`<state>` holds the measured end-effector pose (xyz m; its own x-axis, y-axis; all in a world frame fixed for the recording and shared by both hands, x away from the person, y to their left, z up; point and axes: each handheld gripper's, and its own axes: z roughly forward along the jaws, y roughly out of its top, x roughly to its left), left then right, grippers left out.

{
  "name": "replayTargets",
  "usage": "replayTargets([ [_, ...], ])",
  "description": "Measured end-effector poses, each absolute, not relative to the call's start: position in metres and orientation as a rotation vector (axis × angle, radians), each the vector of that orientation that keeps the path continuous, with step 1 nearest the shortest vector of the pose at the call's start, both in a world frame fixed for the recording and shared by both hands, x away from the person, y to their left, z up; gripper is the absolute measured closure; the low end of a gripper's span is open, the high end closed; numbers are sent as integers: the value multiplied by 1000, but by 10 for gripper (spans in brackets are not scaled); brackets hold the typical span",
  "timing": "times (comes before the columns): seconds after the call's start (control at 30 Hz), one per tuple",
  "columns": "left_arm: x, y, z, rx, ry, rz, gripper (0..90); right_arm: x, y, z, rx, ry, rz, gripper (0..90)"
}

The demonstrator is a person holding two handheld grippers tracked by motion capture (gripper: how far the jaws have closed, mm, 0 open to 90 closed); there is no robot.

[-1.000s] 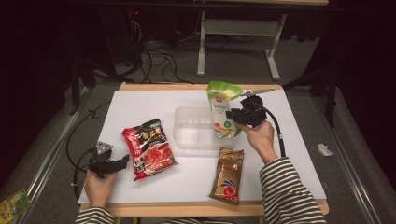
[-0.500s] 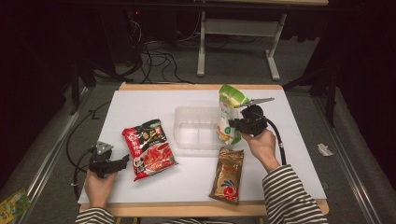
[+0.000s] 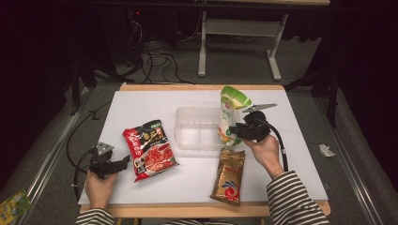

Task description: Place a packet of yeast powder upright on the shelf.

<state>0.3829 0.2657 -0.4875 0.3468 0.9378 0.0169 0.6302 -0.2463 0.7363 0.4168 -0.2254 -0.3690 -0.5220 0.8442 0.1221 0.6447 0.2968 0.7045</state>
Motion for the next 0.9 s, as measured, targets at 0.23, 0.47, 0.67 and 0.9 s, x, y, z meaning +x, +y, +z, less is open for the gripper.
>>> replayTargets([
  [0.23,383,266,-487,1974,1364,619,228,432,-225,-349,1410,2240,1062,534],
  [0.47,383,266,-487,1975,1362,619,228,455,-215,-353,1470,2313,919,545],
  [0.67,383,266,-487,1975,1362,619,228,461,-205,-361,1476,2372,811,628],
  [0.9,383,266,-487,1976,1362,620,228,458,-202,-362,1446,2365,822,840],
])
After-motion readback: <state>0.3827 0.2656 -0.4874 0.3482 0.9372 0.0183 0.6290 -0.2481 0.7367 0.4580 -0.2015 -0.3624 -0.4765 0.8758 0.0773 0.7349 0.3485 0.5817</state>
